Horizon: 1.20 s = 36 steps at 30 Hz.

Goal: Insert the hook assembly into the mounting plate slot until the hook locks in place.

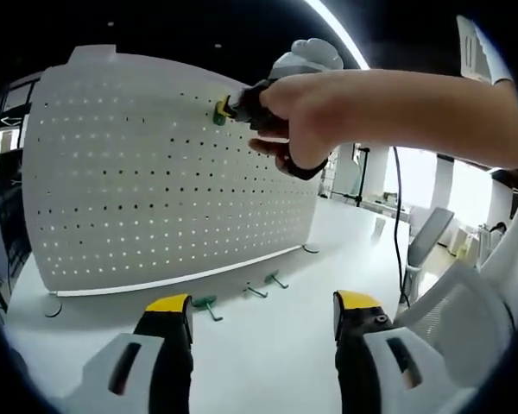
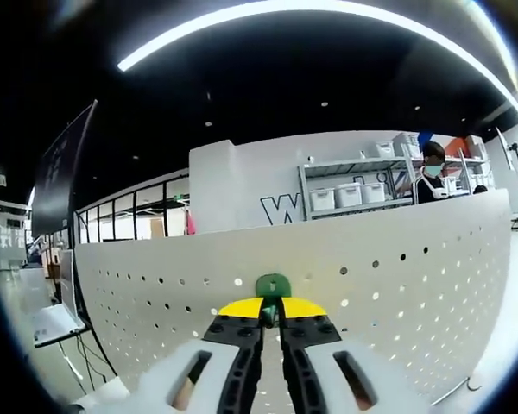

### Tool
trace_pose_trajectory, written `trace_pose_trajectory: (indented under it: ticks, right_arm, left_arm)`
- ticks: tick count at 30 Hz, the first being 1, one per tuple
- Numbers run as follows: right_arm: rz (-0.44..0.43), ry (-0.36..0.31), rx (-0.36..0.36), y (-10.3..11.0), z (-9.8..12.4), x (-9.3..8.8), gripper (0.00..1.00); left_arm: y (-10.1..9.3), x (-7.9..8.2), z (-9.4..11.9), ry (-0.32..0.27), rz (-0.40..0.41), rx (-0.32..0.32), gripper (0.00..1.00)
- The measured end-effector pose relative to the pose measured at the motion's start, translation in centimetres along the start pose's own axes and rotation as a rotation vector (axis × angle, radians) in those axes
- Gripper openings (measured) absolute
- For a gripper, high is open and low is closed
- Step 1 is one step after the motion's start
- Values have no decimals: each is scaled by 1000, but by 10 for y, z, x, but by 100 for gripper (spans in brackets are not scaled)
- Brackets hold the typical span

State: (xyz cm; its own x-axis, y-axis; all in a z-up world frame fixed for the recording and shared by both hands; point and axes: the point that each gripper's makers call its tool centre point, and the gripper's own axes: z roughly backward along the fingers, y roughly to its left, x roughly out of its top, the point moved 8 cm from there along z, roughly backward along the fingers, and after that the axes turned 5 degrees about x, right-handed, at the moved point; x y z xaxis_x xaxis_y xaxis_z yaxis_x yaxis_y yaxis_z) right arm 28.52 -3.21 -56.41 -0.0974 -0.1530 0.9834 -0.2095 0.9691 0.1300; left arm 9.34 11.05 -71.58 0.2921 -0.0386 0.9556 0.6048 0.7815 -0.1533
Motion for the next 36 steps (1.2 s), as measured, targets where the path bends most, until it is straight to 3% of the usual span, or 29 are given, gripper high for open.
trace_pose_trajectory:
  ticks: [6,9,13,17,23,27,36]
  right_arm:
    - [-15,4,49,2,1,1,10]
    - [20,12,89,6,1,1,17]
    - [-39,-5,146,8,3,1,26]
    - [-33,-4,175,9,3,2,32]
    - [-18,-8,282,10,5,2,44]
    - [-16,12,329,9,9,1,47]
    - [-5,23,341,3,13,-1,47]
  left_arm:
    - [-1,1,0,6,-9,-1,68]
    - [-1,0,0,10,-14,-1,68]
    - [-1,0,-1,16,-22,-2,68]
    - [0,-3,-2,28,-24,-5,68]
    - [-1,-4,-3,30,-31,-10,69]
    - [-1,-4,-3,28,-33,-10,69]
    - [0,-3,-2,24,-33,-3,69]
